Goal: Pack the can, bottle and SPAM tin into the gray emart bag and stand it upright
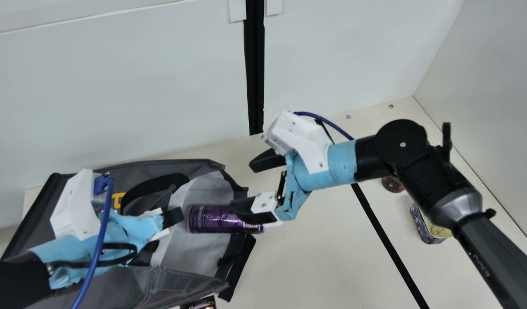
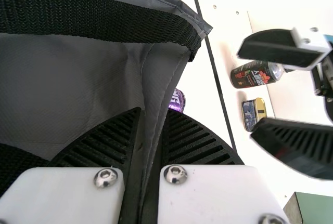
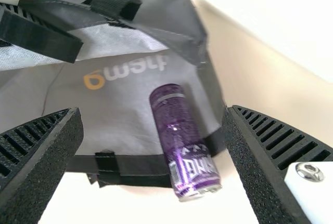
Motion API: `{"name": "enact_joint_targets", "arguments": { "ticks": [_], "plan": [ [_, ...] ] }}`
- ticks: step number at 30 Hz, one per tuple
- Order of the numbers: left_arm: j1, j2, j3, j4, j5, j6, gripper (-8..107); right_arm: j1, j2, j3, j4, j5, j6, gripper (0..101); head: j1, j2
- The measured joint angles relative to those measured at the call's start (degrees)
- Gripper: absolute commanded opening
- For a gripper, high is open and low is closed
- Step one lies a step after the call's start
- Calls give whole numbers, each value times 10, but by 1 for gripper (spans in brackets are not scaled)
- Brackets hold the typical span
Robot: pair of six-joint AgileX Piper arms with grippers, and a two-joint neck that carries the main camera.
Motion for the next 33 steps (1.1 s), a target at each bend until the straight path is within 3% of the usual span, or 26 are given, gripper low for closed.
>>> {"name": "enact_joint_targets", "arguments": {
  "ticks": [10, 33],
  "plan": [
    [0, 0, 0, 0, 0, 0, -8, -67, -13, -24, -22, 29, -2, 95, 0, 1],
    [0, 0, 0, 0, 0, 0, -8, -210, -59, -51, -60, 41, 9, 95, 0, 0]
  ]
}}
